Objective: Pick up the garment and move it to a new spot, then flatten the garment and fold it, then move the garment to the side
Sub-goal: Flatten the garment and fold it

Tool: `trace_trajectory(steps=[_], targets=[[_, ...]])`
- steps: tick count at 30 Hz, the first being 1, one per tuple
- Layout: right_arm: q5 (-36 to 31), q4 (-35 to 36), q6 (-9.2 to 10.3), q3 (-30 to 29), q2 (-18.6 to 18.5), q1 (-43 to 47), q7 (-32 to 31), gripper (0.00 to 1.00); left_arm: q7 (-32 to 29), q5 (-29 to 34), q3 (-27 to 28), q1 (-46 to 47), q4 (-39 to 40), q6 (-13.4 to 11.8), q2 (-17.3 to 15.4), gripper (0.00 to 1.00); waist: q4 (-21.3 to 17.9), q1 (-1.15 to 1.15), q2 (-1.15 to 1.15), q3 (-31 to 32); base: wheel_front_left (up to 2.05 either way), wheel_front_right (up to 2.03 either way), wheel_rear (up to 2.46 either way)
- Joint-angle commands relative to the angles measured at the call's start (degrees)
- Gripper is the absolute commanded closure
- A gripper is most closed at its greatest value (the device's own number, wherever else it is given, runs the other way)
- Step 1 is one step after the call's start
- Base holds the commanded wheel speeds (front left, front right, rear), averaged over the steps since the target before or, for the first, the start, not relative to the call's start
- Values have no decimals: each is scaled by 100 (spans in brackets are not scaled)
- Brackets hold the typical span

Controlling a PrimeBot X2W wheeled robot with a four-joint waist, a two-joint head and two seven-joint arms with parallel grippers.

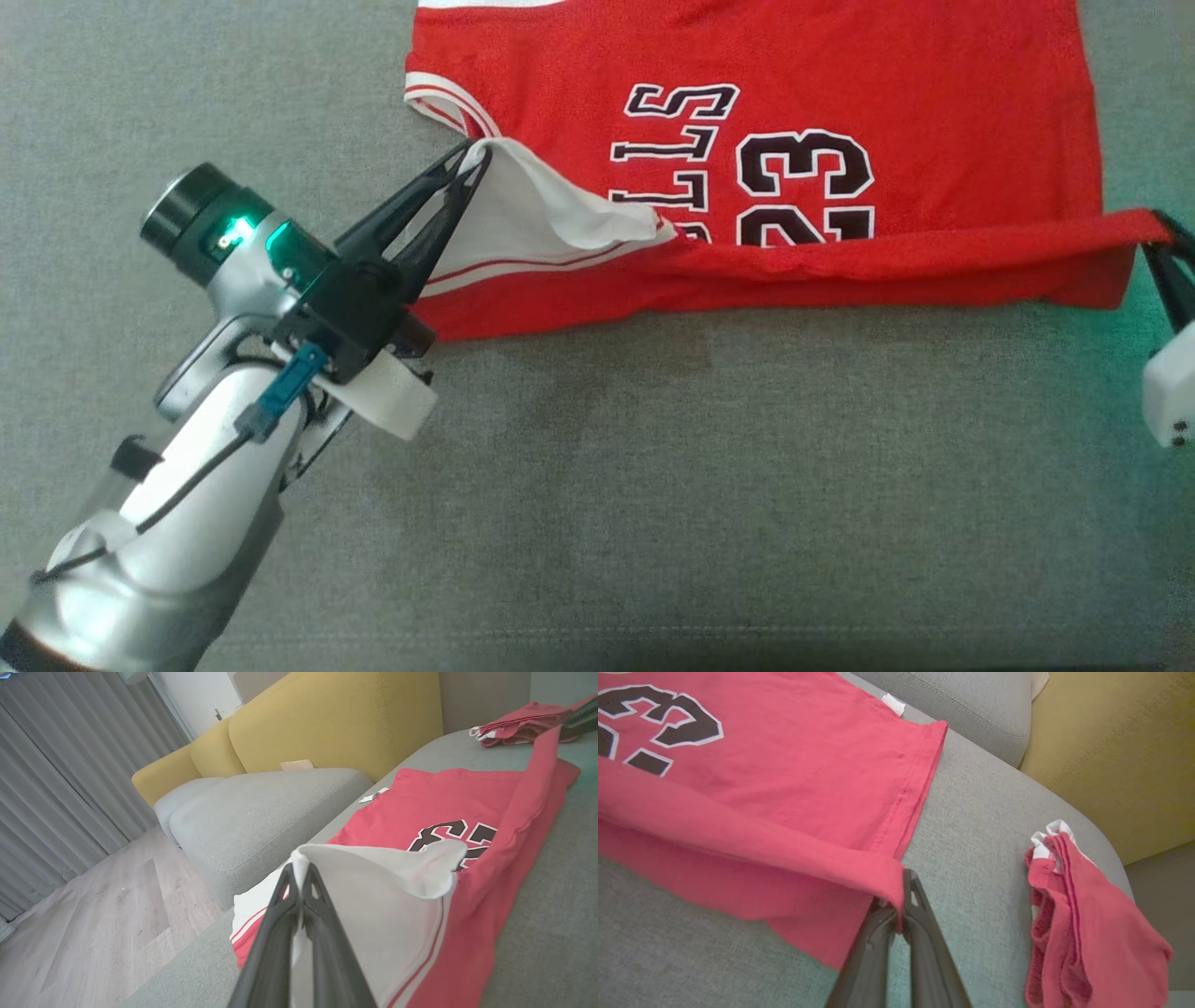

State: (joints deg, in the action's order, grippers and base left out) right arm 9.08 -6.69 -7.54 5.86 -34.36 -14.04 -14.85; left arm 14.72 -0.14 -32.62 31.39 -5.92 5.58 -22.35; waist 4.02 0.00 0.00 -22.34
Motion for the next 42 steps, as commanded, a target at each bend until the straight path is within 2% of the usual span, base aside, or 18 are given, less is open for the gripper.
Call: trace_trajectory(steps=[1, 9, 10, 11, 12, 19, 24, 29, 33, 37, 42], targets=[[36, 131, 5, 56, -228, -99, -31, 100, 28, 40, 224, 276, 131, -7, -126, 100, -6, 0, 0, -17, 0, 0, 0], [119, -173, 5, 370, -341, -582, 14, 100, 28, 152, 79, 621, -29, -61, -67, 100, -3, 0, 0, -180, 0, 0, 0], [123, -204, 5, 363, -333, -631, 37, 79, 28, 162, 78, 648, -37, -93, -63, 91, -4, 0, 0, -196, 0, 0, 0], [101, -229, 5, 317, -306, -687, 82, 0, 28, 178, 76, 675, -46, -131, -61, 55, -3, 0, 0, -211, 0, 0, 0], [47, -245, 5, 254, -268, -749, 165, 0, 28, 212, 76, 701, -57, -189, -62, 0, 0, 0, 0, -223, 0, 0, 0], [-400, -440, 5, -15, 135, -806, 786, 0, 28, 227, 25, 676, -64, -485, -38, 0, 2, 0, 0, -188, 0, 0, 0], [-405, -558, 5, -143, 457, -541, 985, 0, 28, -65, 112, 183, -14, -742, 31, 0, -44, 0, 0, -63, 0, 0, 0], [-313, -552, 5, -511, 954, -208, 1224, 0, 28, -1058, 471, -828, -99, -890, 497, 0, -100, 0, 0, 70, 0, 0, 0], [-335, -661, 5, -737, 1294, -5, 1405, 0, 28, -1655, 717, -1451, -414, -844, 829, 0, -132, 0, 0, 151, 0, 0, 0], [-364, -726, 5, -839, 1470, 75, 1502, 0, 28, -1864, 846, -1640, -775, -882, 952, 0, -149, 0, 0, 209, 0, 0, 0], [-437, -819, 5, -847, 1626, 78, 1567, 0, -63, -2194, 1121, -1634, -1326, -1055, 1103, 0, -210, 0, 0, 259, 0, 0, 0]])
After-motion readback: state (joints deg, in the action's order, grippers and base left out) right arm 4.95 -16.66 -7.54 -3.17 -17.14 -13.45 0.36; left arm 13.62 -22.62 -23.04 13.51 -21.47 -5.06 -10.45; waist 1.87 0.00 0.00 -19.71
